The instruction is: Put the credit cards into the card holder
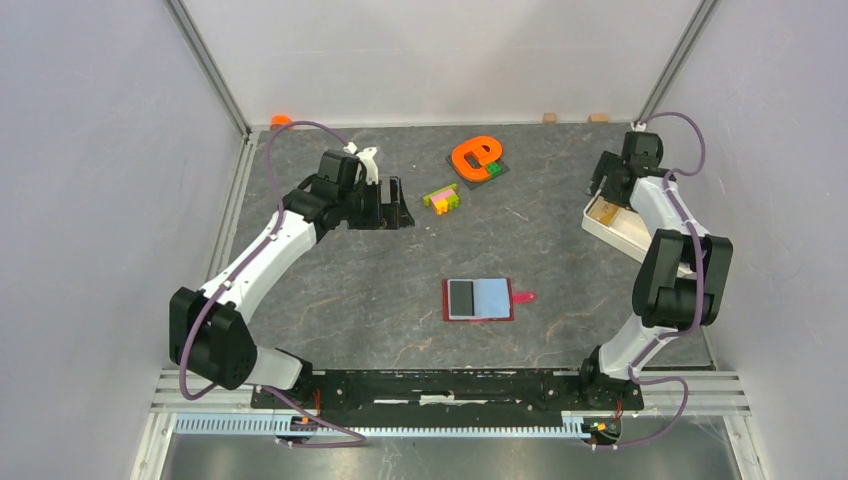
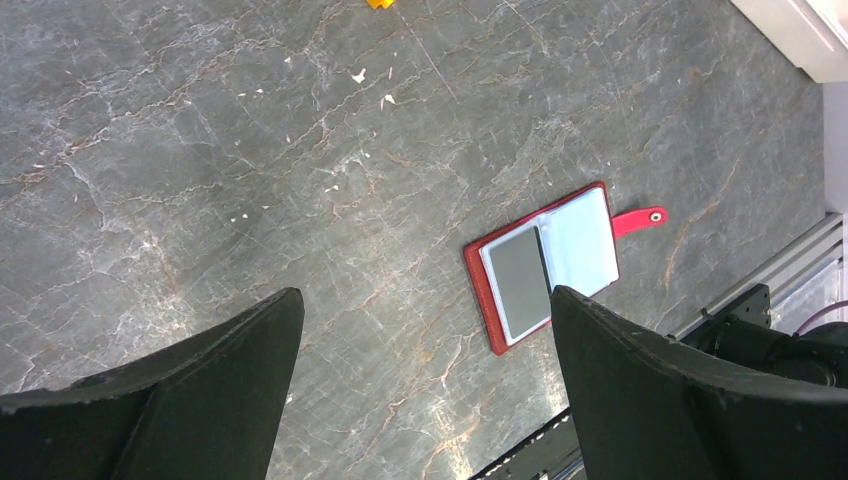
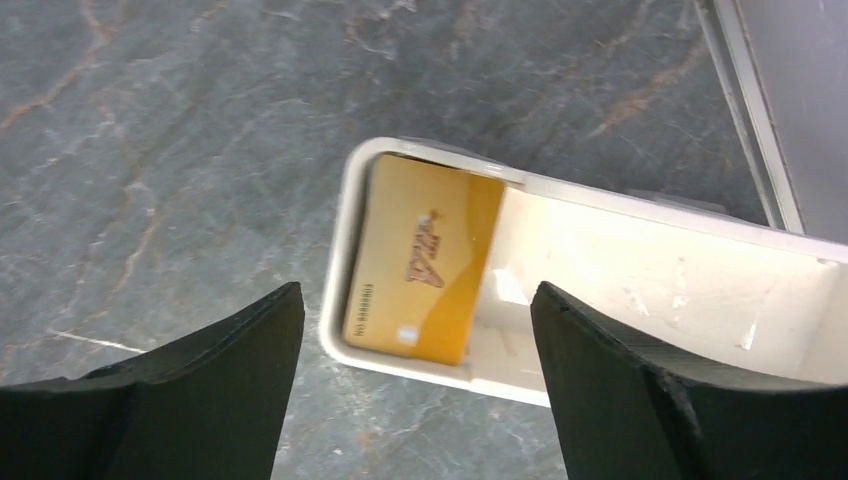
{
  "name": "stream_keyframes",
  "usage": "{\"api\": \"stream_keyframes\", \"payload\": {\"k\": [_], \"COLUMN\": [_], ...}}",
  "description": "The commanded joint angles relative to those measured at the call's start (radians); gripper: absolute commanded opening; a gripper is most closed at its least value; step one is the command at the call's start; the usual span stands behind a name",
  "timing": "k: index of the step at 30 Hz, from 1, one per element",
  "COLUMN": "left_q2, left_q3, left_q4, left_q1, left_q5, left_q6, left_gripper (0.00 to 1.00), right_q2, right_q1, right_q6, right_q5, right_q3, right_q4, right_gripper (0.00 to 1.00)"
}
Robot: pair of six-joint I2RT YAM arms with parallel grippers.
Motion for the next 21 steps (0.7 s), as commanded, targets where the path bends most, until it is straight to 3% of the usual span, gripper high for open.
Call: {"api": "stream_keyframes", "payload": {"k": [1, 12, 21], "left_q2": [0.007, 0.018, 0.026], "left_q3": [-0.003, -0.003, -0.005], "left_q4": [0.012, 0.012, 0.015], "left_q1": [0.004, 0.004, 0.003], "left_q5": [0.026, 0.031, 0.037], "left_q6": [0.029, 0.029, 0.027], "left_gripper": [0.99, 0.99, 0.99], "right_q2": [0.004, 0.105, 0.066], "right_q1": [-0.029, -0.03, -0.029], "right_q6": [-0.036, -0.039, -0.032], "right_q5": [-0.023, -0.113, -0.116], "right_q3": [-0.035, -0.016, -0.016], "right_q4": [-0.002, 0.023, 0.026], "right_gripper": [0.89, 0.88, 0.65]}}
